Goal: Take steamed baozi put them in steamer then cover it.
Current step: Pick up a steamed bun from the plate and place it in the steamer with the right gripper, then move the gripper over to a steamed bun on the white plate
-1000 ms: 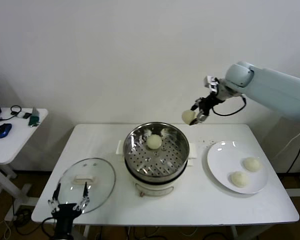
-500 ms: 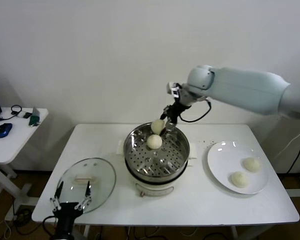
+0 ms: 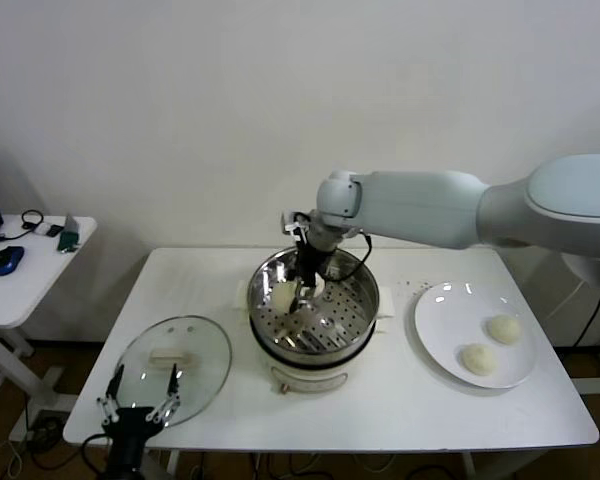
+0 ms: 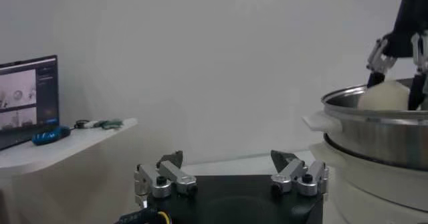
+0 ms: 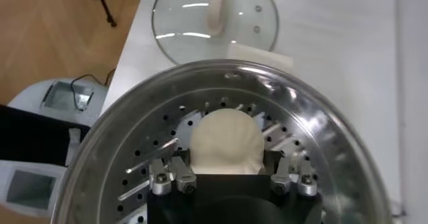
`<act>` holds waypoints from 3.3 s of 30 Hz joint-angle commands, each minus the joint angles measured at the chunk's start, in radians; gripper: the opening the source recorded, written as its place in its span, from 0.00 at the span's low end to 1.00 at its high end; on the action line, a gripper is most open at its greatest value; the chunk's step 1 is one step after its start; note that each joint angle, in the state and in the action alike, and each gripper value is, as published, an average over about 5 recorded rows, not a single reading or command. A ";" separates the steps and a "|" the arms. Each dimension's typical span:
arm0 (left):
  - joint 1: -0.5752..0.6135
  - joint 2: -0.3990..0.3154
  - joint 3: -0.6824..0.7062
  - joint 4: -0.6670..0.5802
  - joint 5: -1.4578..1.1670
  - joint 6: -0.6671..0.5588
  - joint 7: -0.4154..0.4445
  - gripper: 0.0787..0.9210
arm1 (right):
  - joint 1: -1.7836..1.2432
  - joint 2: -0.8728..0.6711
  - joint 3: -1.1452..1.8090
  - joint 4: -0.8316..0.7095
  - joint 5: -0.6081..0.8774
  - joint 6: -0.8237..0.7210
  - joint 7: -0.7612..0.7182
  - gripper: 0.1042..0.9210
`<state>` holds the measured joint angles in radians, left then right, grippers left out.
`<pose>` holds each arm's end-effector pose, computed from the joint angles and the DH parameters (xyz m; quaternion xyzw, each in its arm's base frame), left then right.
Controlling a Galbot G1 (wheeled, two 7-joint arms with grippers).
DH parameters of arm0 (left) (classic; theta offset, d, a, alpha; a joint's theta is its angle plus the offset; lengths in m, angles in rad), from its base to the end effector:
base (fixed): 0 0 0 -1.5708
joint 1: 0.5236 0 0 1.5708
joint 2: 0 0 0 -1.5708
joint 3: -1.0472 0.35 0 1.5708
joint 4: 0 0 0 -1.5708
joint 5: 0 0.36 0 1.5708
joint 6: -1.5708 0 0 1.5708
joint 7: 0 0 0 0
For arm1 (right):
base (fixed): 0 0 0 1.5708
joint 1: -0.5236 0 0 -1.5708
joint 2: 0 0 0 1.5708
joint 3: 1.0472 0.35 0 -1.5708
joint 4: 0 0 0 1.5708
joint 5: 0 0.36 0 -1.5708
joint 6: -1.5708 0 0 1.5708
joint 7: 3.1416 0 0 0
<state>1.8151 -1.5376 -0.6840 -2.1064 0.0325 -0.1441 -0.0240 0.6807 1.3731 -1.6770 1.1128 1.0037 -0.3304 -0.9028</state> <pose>0.1056 0.0549 -0.3307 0.0580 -0.9940 -0.0819 0.0426 0.5735 0.1559 -0.1017 0.6189 -0.5245 0.4573 0.3644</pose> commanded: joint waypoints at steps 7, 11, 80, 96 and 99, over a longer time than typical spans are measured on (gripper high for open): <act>-0.011 0.003 0.004 0.011 0.001 0.003 0.002 0.88 | -0.033 0.061 -0.018 -0.050 -0.039 0.000 -0.003 0.77; -0.014 0.003 0.006 0.012 0.002 0.004 0.002 0.88 | -0.027 0.059 -0.010 -0.053 -0.058 0.000 -0.021 0.86; 0.004 -0.020 0.004 0.066 0.034 0.003 -0.023 0.88 | -0.550 -0.749 0.542 -0.055 -0.935 0.194 -0.212 0.88; -0.003 -0.021 -0.003 0.078 0.033 0.005 -0.026 0.88 | -0.568 -0.685 0.557 -0.119 -0.954 0.214 -0.236 0.84; -0.004 -0.022 -0.003 0.076 0.033 0.006 -0.026 0.88 | -0.563 -0.685 0.554 -0.121 -0.951 0.220 -0.244 0.81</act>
<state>1.8117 -1.5581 -0.6869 -2.0286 0.0653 -0.1398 -0.0493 0.1337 0.6706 -1.1368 1.0182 0.0625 -0.1166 -1.1394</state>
